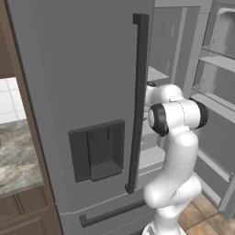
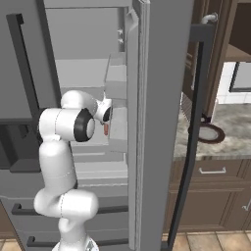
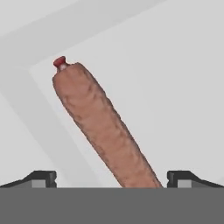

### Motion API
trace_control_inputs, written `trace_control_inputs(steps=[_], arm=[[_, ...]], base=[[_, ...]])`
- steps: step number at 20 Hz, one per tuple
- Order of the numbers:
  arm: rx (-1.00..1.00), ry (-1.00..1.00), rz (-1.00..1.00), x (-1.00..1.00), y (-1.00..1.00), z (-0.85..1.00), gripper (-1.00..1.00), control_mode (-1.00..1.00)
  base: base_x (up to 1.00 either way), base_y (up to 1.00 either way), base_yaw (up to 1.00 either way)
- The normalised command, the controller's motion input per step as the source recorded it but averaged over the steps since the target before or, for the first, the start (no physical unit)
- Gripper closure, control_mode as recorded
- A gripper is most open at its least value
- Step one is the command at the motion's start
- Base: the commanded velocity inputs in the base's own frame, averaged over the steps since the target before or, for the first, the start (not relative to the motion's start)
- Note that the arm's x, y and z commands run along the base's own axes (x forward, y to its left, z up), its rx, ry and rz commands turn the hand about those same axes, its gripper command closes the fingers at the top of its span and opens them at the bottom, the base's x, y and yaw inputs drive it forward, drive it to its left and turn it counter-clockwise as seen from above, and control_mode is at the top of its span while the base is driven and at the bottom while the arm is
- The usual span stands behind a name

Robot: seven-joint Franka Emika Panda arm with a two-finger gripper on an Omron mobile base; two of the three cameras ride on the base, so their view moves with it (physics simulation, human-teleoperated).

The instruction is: Move the hot dog bun to the plate on the dining table and place the condiment next to that plate. Then navigate to the fridge and take the sausage and place it on the plate as well.

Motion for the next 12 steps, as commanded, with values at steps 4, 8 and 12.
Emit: trace_control_inputs(steps=[4,8,12], arm=[[0.08,0.04,0.0,0.43,0.0,-0.59,-1.0,-1.0],[0.04,0.05,0.01,0.01,0.0,-0.65,-1.0,-1.0],[0.0,0.0,0.07,-0.48,0.0,-0.6,-1.0,-1.0]], base=[[0.0,0.0,0.0],[0.0,0.0,0.0],[0.0,0.0,0.0]])
